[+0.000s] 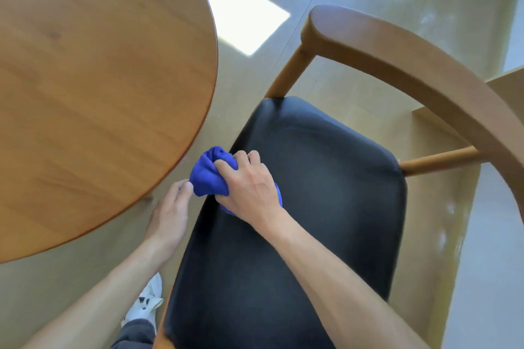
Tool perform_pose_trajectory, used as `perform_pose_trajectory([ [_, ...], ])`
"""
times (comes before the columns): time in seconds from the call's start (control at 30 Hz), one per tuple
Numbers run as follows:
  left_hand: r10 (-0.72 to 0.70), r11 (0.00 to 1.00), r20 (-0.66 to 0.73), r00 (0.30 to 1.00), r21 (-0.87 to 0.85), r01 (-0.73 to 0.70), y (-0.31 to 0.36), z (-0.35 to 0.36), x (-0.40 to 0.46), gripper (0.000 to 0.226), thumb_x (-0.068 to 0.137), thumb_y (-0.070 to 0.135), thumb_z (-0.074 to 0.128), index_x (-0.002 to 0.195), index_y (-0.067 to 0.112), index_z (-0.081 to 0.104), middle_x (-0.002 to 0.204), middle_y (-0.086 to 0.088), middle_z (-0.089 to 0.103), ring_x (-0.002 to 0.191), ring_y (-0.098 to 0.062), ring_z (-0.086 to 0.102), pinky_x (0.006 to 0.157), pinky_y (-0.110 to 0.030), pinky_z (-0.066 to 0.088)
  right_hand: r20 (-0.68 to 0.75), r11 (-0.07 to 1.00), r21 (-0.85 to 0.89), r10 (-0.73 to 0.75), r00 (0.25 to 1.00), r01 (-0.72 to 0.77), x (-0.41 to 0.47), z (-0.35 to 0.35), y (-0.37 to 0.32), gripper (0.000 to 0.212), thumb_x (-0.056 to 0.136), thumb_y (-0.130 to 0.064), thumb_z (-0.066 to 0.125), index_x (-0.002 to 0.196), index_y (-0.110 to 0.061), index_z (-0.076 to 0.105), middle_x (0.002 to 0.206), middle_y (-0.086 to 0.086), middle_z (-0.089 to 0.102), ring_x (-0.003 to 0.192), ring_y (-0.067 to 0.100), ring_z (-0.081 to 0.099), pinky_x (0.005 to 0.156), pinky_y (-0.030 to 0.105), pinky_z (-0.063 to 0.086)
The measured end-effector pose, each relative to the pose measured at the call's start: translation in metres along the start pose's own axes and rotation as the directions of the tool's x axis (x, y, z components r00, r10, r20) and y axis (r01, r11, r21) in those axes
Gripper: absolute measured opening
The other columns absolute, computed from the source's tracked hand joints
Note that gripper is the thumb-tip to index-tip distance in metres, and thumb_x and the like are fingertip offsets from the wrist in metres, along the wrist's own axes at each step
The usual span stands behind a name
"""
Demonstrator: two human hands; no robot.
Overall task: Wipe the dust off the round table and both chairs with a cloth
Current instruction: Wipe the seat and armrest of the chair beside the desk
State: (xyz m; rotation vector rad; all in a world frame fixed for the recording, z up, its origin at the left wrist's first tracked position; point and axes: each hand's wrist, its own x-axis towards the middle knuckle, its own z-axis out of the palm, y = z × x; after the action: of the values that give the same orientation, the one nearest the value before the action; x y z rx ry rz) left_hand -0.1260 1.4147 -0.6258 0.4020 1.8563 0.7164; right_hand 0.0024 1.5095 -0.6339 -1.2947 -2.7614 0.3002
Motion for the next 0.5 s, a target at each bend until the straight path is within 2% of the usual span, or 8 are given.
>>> perform_pose_trajectory([
  [0.07, 0.063, 0.997, -0.012, 0.998, 0.048, -0.063, 0.014, 0.014, 0.006, 0.043, 0.095, 0.049, 0.04, 0.131, 0.029, 0.05, 0.136, 0.007, 0.05, 0.126, -0.013, 0.044, 0.104, -0.033, 0.032, -0.024, 0.997, -0.011, 0.077, 0.997, -0.078, 0.018, -0.007, 0.025, 0.031, 0.06, -0.026, 0.075, 0.087, -0.014, 0.066, 0.078, 0.01, 0.056, 0.069, 0.028, 0.048, 0.047, 0.031, 0.039],
  [0.2, 0.148, 0.975, -0.016, 0.989, 0.172, -0.143, 0.032, 0.038, 0.011, 0.037, 0.099, 0.038, 0.041, 0.134, 0.03, 0.049, 0.136, 0.006, 0.045, 0.115, -0.004, 0.042, 0.094, -0.025, 0.028, -0.023, 0.974, 0.013, 0.226, 0.974, -0.226, 0.035, -0.017, 0.068, 0.04, 0.071, -0.032, 0.071, 0.107, -0.015, 0.066, 0.091, 0.011, 0.056, 0.081, 0.031, 0.048, 0.057, 0.037, 0.046],
  [0.3, 0.18, 0.953, -0.023, 0.983, 0.254, -0.169, 0.04, 0.049, 0.011, 0.037, 0.098, 0.036, 0.042, 0.135, 0.03, 0.047, 0.141, 0.002, 0.042, 0.128, -0.015, 0.04, 0.103, -0.033, 0.029, -0.005, 0.929, 0.031, 0.37, 0.929, -0.369, 0.037, -0.025, 0.11, 0.046, 0.077, -0.037, 0.066, 0.119, -0.018, 0.059, 0.101, 0.01, 0.054, 0.092, 0.029, 0.045, 0.069, 0.038, 0.048],
  [0.4, 0.227, 0.913, -0.057, 0.972, 0.359, -0.192, 0.043, 0.058, 0.011, 0.039, 0.097, 0.034, 0.043, 0.136, 0.031, 0.046, 0.144, 0.001, 0.038, 0.134, -0.02, 0.032, 0.109, -0.04, 0.024, -0.013, 0.819, 0.049, 0.573, 0.82, -0.572, 0.031, -0.038, 0.166, 0.048, 0.082, -0.04, 0.062, 0.124, -0.02, 0.053, 0.108, 0.01, 0.052, 0.101, 0.029, 0.044, 0.077, 0.036, 0.045],
  [0.5, 0.262, 0.885, -0.092, 0.961, 0.419, -0.201, 0.046, 0.069, 0.009, 0.04, 0.096, 0.03, 0.045, 0.136, 0.028, 0.046, 0.144, 0.0, 0.038, 0.135, -0.022, 0.026, 0.111, -0.043, 0.022, 0.03, 0.675, 0.009, 0.738, 0.675, -0.738, 0.014, -0.055, 0.223, 0.05, 0.087, -0.04, 0.057, 0.131, -0.019, 0.048, 0.118, 0.011, 0.049, 0.108, 0.032, 0.043, 0.084, 0.037, 0.041],
])
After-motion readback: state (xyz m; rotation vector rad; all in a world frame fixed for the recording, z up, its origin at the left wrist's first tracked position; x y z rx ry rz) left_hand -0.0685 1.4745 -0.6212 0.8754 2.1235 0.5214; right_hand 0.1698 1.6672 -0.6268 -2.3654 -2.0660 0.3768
